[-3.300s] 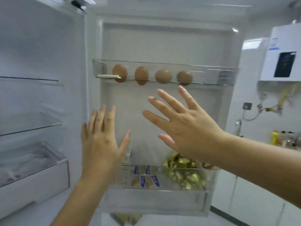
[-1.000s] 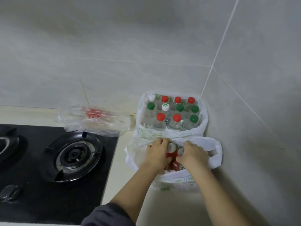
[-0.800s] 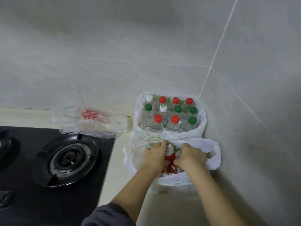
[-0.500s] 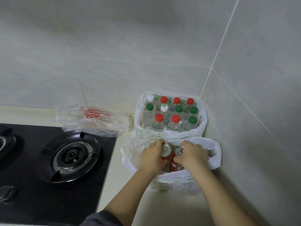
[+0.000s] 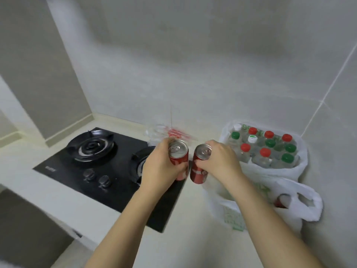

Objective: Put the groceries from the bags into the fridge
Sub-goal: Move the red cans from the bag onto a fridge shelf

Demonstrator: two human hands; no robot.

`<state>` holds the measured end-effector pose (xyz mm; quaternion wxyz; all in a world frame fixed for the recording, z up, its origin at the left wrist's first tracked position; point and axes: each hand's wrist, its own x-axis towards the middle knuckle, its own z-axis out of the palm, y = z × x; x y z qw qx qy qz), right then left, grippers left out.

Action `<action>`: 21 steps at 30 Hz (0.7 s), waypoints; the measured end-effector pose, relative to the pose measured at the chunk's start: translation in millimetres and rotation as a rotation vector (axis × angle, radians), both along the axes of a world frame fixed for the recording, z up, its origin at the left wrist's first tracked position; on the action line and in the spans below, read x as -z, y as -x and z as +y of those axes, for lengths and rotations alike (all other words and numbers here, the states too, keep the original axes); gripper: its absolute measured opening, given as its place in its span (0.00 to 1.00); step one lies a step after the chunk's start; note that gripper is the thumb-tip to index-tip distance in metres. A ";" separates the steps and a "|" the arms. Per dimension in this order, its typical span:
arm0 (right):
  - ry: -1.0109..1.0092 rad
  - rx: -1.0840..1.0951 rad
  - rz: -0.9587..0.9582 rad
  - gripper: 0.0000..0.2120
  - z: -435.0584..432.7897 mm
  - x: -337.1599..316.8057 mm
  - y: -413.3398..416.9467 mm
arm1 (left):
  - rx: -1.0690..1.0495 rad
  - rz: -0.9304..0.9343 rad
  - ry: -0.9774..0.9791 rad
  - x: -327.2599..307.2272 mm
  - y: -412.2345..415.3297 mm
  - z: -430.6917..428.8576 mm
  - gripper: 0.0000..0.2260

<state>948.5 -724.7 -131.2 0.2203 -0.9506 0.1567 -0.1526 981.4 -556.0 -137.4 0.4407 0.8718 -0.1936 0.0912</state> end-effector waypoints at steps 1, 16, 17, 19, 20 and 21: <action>-0.017 -0.039 0.008 0.19 12.5 6.4 -4.8 | -0.035 0.011 0.008 2.6 3.5 16.6 0.24; -0.084 -0.087 0.309 0.17 74.7 126.2 4.0 | -0.325 0.343 -0.041 140.0 52.1 114.4 0.22; -0.079 -0.085 0.313 0.18 73.7 127.4 4.4 | -0.326 0.346 -0.039 142.9 51.7 112.5 0.22; -0.078 -0.082 0.319 0.19 72.2 129.5 4.8 | -0.331 0.358 -0.032 146.9 50.1 109.2 0.21; -0.085 -0.082 0.323 0.19 71.8 131.0 4.6 | -0.336 0.367 -0.031 148.4 49.2 108.1 0.21; -0.089 -0.084 0.325 0.20 71.5 132.4 4.7 | -0.341 0.376 -0.029 149.7 48.3 107.1 0.21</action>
